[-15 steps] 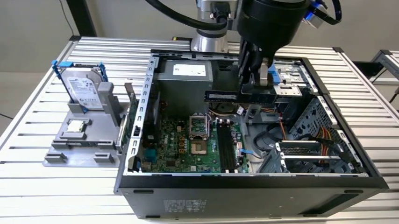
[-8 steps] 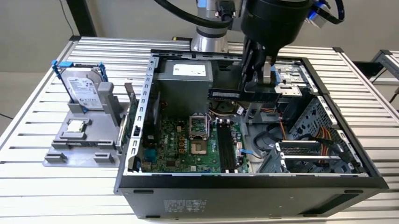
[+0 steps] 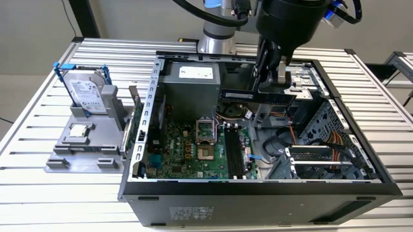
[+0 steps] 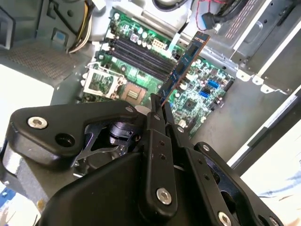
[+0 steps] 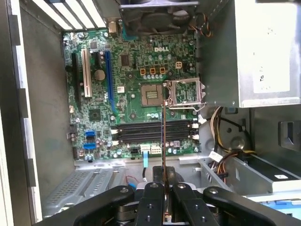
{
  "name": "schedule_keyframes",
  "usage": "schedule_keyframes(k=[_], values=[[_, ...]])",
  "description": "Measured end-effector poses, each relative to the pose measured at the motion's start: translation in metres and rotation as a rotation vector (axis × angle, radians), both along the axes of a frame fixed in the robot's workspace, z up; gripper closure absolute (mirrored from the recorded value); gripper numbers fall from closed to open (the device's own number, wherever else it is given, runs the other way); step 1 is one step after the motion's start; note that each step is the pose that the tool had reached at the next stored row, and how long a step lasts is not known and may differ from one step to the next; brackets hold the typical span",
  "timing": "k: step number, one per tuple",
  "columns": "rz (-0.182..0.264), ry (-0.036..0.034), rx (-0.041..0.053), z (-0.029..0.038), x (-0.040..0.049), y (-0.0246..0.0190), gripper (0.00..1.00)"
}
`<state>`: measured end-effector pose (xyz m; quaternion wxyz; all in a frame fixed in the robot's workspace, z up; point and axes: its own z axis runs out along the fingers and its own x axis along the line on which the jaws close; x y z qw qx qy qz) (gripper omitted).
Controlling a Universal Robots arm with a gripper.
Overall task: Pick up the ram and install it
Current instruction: 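Insert the ram into the slot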
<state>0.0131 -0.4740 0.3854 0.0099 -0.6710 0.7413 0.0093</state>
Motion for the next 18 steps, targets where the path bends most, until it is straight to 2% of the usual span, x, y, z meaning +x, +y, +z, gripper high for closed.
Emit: schedule_keyframes(k=[12,18], values=[[-0.037,0.0000,-0.0001,-0.0013,0.0231,0.0050,1.00],[-0.065,0.0000,-0.0001,-0.0022,0.0299,0.0080,1.00]])
